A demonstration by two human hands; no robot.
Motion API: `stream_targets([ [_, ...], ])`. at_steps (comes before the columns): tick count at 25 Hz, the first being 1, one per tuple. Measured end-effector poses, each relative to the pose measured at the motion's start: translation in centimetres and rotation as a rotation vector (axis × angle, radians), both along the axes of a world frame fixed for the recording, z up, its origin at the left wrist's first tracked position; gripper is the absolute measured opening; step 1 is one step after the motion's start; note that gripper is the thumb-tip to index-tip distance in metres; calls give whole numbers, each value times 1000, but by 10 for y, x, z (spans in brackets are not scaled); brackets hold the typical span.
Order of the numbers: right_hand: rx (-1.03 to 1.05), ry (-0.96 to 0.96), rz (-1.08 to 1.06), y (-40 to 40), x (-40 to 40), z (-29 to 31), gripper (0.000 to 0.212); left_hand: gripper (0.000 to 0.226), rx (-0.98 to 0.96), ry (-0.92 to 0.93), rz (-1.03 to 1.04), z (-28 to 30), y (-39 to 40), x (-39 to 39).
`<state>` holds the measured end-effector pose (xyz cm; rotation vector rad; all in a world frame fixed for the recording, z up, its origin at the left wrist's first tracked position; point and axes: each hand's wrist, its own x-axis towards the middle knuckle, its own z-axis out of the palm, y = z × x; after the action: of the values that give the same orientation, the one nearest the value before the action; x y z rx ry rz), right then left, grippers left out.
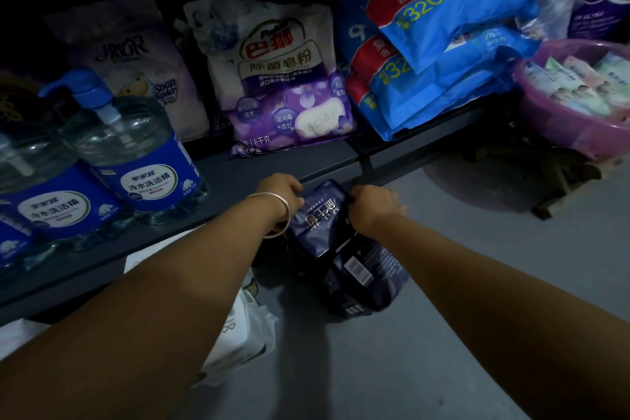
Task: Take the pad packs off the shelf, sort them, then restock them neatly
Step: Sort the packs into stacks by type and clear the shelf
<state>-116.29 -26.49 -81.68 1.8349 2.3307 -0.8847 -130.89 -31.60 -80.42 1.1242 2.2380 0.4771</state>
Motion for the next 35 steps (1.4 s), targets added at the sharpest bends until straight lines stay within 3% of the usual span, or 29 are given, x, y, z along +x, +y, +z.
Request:
stream_targets([
  [5,-109,-61,12,-1,-1,-22,52,28,0,179,-2,2,4,7],
  [8,-83,-53,-80,-3,-6,-19,52,27,8,207,-20,1,5,10],
  [12,-177,259,-56,-1,-3,3,61,39,19,166,-40,-1,3,5],
  [16,-252,170,118,-8,5,7,93,49,16,126,-101,-6,1,1],
  [18,-209,167,113,-8,4,3,97,49,33,133,-101,-5,1,1],
  [27,-164,127,111,-8,9,13,88,55,-19,228,-166,16,-12,-9],
  [31,138,138,180,-11,-5,52,48,44,113,202,-230,61,-16,-8],
  [35,370,220,276,-11,-28,136,40,33,234,240,-261,136,-19,-14],
])
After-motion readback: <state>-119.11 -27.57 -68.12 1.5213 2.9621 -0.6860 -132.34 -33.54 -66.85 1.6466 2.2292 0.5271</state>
